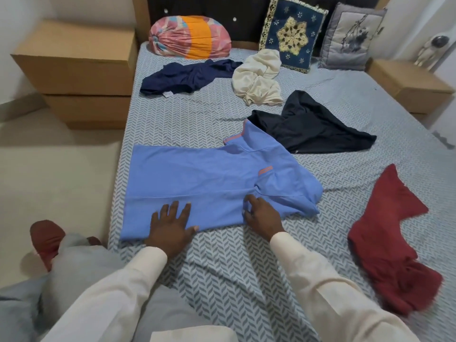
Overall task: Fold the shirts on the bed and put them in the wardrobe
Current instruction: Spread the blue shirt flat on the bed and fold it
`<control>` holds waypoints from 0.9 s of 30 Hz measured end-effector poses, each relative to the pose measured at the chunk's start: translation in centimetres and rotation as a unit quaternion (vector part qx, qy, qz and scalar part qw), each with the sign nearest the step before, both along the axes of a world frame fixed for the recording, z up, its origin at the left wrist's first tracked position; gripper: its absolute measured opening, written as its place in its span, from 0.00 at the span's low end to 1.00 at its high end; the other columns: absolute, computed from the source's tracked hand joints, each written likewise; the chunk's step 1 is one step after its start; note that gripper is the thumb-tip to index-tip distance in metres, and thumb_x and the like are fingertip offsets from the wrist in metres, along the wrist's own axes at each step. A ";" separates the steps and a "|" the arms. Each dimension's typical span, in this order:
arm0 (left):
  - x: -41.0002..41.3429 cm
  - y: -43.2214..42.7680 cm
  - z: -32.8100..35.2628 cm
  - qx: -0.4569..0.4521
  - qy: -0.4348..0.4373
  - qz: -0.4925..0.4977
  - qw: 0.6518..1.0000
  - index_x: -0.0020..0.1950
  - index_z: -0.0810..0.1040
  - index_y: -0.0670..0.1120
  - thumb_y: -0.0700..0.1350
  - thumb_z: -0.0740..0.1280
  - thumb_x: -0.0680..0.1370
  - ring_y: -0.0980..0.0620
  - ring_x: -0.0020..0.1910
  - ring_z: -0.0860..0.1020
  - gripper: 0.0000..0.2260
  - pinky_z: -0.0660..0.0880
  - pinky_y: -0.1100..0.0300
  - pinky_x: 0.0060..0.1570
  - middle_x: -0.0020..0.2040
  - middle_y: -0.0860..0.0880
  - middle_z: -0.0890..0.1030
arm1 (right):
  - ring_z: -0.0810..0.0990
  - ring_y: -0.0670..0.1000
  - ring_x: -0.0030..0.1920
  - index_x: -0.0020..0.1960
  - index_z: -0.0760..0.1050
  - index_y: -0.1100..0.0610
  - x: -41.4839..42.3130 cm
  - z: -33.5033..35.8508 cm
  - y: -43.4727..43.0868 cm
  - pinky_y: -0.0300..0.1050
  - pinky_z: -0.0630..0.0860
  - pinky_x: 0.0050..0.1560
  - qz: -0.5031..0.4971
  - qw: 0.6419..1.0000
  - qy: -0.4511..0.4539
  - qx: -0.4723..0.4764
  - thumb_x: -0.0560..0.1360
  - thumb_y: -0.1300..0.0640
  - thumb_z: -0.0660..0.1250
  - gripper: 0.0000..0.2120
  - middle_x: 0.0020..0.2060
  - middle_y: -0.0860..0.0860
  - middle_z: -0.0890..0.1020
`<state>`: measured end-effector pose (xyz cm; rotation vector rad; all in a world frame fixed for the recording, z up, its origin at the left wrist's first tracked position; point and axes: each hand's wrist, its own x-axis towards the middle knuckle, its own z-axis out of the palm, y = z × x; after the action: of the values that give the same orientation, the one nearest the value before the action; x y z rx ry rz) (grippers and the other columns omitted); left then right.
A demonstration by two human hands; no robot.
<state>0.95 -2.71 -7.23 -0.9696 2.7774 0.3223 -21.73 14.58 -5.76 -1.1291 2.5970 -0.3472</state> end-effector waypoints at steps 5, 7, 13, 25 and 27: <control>0.4 1.1 -1.8 0.026 -0.007 0.030 0.999 0.77 0.34 0.52 0.76 0.21 0.60 0.39 0.78 0.42 0.50 0.40 0.36 0.73 0.77 0.49 0.35 | 0.79 0.65 0.52 0.60 0.76 0.56 -6.6 -1.1 7.6 0.55 0.76 0.52 -0.168 0.985 0.030 -0.040 0.69 0.52 0.60 0.21 0.50 0.63 0.80; 0.5 1.1 -1.8 0.037 0.006 0.047 0.998 0.76 0.32 0.54 0.77 0.19 0.56 0.41 0.77 0.36 0.52 0.35 0.40 0.73 0.77 0.49 0.32 | 0.77 0.66 0.53 0.60 0.75 0.59 -8.6 -0.6 9.8 0.56 0.74 0.54 -0.220 0.974 0.048 -0.024 0.72 0.57 0.63 0.17 0.52 0.65 0.78; 0.7 0.7 -1.0 0.018 0.012 0.100 0.995 0.78 0.36 0.56 0.75 0.24 0.63 0.41 0.78 0.40 0.46 0.38 0.40 0.72 0.80 0.47 0.38 | 0.76 0.66 0.56 0.57 0.74 0.61 -9.8 -0.3 9.8 0.55 0.73 0.53 -0.229 0.973 0.035 0.006 0.72 0.57 0.67 0.16 0.54 0.65 0.76; -1.1 -8.6 1.6 -0.076 -0.010 0.088 0.993 0.76 0.63 0.45 0.56 0.56 0.82 0.37 0.68 0.65 0.26 0.65 0.45 0.65 0.74 0.40 0.63 | 0.75 0.63 0.57 0.65 0.75 0.56 -9.2 3.3 -7.5 0.54 0.72 0.59 -0.047 0.991 0.020 -0.125 0.76 0.59 0.65 0.17 0.55 0.59 0.78; -2.1 -11.2 2.0 -0.052 -0.010 0.085 0.995 0.76 0.63 0.45 0.52 0.58 0.82 0.38 0.67 0.67 0.24 0.69 0.46 0.62 0.74 0.40 0.62 | 0.73 0.64 0.60 0.69 0.72 0.54 -9.7 3.4 -11.2 0.55 0.71 0.60 0.023 0.997 0.039 -0.062 0.77 0.60 0.63 0.20 0.60 0.60 0.75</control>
<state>-1.13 -13.93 -5.18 -1.2296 2.7238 0.1911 -31.46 3.39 -2.38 -1.2649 2.6443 -0.4676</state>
